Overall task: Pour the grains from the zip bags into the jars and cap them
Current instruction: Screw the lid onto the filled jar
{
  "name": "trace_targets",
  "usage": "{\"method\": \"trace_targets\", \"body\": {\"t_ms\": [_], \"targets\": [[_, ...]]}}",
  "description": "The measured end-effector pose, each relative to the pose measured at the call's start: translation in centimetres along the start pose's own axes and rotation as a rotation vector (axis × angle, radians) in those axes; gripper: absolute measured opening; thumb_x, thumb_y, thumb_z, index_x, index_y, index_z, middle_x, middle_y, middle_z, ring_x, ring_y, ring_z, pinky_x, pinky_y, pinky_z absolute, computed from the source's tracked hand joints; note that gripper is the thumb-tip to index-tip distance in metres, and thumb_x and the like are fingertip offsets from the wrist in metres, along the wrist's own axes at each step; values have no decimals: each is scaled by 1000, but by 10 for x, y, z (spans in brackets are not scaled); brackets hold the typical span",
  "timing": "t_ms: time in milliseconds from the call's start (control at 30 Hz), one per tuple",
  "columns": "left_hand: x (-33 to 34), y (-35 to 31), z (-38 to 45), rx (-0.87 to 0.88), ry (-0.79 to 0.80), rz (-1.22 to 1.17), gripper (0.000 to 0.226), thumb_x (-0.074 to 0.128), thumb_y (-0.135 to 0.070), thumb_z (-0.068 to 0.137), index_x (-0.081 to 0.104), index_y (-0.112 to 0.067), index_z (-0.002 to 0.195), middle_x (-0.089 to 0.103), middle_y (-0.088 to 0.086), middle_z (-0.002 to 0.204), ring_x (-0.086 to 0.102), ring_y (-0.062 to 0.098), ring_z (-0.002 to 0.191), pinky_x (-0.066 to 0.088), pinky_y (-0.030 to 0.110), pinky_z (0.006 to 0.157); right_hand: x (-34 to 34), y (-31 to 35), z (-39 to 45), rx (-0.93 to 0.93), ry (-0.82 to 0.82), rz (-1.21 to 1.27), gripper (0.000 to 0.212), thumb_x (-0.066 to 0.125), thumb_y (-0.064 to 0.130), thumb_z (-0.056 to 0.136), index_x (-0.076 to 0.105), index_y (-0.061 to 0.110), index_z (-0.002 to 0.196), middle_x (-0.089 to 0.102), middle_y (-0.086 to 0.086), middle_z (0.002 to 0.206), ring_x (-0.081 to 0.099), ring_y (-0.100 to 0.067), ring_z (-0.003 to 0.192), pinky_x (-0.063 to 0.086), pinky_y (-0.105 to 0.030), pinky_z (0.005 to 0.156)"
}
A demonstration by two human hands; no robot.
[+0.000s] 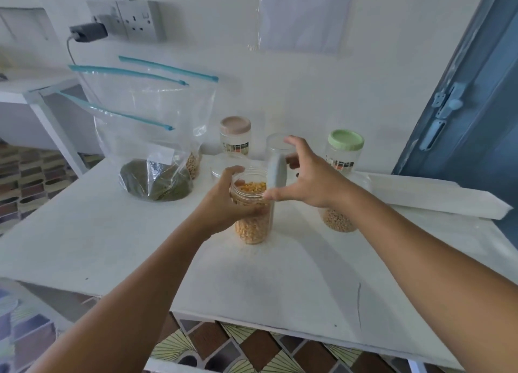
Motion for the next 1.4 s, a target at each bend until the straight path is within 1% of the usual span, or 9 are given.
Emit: {"method": "trace_targets", "body": {"t_ms": [100,233,433,767,1033,1133,1233,1333,1400], "targets": [[-1,-1,3,30,6,-32,95,97,-25,69,41,-31,146,66,-9,123,69,-3,97,56,16,73,11,12,17,-2,38,45,119,91,65,61,27,34,155,52,9,143,55,-14,124,47,-32,100],[-2,5,6,14,38,-83,89,98,-21,67,49,-33,140,68,-11,119,67,-3,101,58,19,77,20,23,37,-56,77,-4,91,94,61,59,58,33,138,61,16,131,60,-7,118,52,-28,97],[-3,16,12,3,51,-73,85,98,-18,69,53,-39,139,69,-12,123,65,9,116,54,41,106,14,28,55,-161,223,-141,90,96,60,56,61,35,136,64,16,124,61,-6,111,51,-24,86],[-3,13,16,5,80,-80,96,98,-14,69,46,-47,143,66,-13,129,62,11,122,57,41,102,5,40,64,-195,352,-270,95,96,60,56,58,37,140,59,15,126,59,-9,112,52,-26,85],[0,16,27,25,153,-97,109,99,-13,65,40,-40,152,69,-9,127,65,14,123,60,44,98,18,35,48,-87,90,-397,87,67,98,51,54,30,104,59,11,96,58,-9,86,54,-34,74],[-2,19,29,42,159,-111,108,99,-16,65,40,-39,152,68,-14,125,64,12,122,59,37,98,11,33,40,21,72,-252,84,47,99,65,59,26,104,64,8,93,61,-11,86,53,-36,76],[-1,20,34,85,173,-91,108,100,-23,64,40,-42,151,66,-14,130,63,9,123,57,33,99,6,25,34,86,-98,-272,78,30,93,80,59,25,108,65,5,80,61,-12,77,46,-35,66],[1,18,39,103,170,-113,109,99,-19,65,36,-45,150,64,-14,131,64,0,115,58,24,92,17,17,33,93,-41,-175,75,46,84,86,48,33,141,61,5,123,58,-15,116,48,-37,95],[3,17,41,103,158,-122,119,99,-22,64,28,-41,158,62,-17,133,63,-2,115,58,24,92,26,19,31,108,124,-52,87,60,75,86,27,40,159,39,8,157,37,-12,146,36,-35,115]]}}
Point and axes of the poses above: each hand's wrist, its own z-axis towards the middle knuckle, its own x-axis out of the palm, y = z × x, the point moved 4 cm from there along z, towards the middle knuckle
